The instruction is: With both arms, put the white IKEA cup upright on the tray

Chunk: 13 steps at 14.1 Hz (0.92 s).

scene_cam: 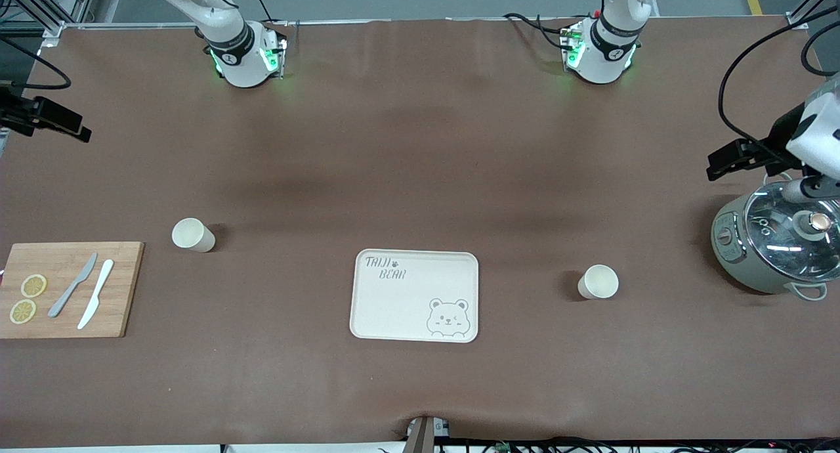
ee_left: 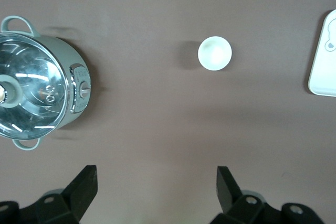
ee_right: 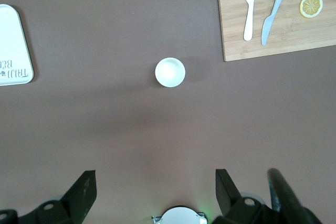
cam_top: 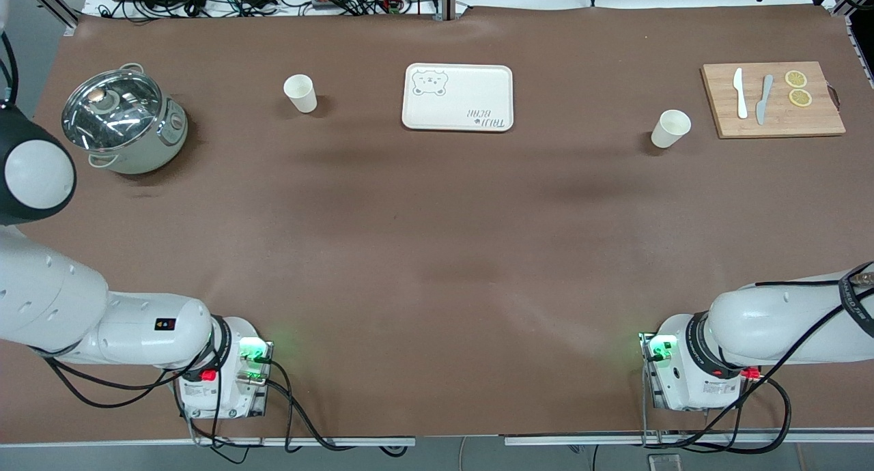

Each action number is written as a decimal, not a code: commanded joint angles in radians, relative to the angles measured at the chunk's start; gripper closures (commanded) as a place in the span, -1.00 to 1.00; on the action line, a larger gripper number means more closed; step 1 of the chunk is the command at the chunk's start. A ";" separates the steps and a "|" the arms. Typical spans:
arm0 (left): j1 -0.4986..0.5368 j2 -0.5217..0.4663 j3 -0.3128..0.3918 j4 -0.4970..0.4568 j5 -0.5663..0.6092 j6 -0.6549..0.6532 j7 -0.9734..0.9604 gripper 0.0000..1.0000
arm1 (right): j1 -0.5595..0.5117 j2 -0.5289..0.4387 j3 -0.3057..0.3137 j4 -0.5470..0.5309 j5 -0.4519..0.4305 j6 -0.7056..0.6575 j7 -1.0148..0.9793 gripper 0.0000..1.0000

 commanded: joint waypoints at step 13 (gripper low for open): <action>0.002 0.168 -0.008 -0.049 0.027 0.230 -0.015 -1.00 | 0.020 0.227 0.013 0.031 -0.020 0.003 0.005 -1.00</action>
